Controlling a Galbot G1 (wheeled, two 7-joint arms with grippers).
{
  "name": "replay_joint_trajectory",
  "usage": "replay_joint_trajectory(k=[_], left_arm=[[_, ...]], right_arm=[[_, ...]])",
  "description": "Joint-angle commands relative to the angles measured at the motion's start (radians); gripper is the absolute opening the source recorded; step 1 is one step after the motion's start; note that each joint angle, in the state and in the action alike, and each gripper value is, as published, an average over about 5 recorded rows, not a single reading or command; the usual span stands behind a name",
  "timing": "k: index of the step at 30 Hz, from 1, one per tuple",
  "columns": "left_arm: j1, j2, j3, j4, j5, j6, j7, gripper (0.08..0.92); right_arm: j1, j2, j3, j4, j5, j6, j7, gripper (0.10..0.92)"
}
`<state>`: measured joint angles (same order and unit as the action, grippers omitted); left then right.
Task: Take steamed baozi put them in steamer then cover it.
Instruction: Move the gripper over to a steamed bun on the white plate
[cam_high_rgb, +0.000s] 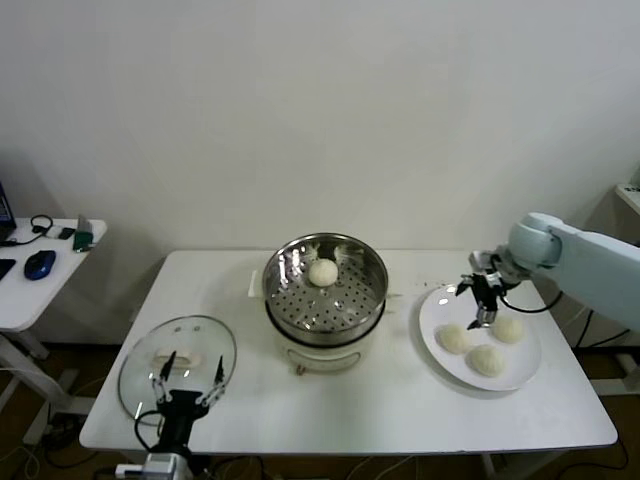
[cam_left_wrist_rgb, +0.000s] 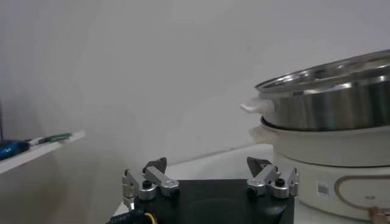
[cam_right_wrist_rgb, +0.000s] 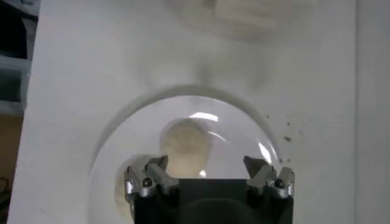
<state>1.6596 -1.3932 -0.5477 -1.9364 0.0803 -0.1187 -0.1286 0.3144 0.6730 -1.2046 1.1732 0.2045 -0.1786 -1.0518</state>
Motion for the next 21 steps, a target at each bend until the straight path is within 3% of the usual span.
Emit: replay_joint_trajectory(k=[1, 21], left_arm=[[-0.001, -0.003, 0.000, -0.003, -0.013, 0.010, -0.001, 0.823], [-0.004, -0.010, -0.007, 0.003, -0.014, 0.014, -0.006, 0.823]], right_arm=[[-0.141, 0.095, 0.089, -0.209, -0.051, 0.037, -0.052, 0.823], [-0.193, 0.184, 0.112, -0.287, -0.083, 0.058, -0.070, 0.822]])
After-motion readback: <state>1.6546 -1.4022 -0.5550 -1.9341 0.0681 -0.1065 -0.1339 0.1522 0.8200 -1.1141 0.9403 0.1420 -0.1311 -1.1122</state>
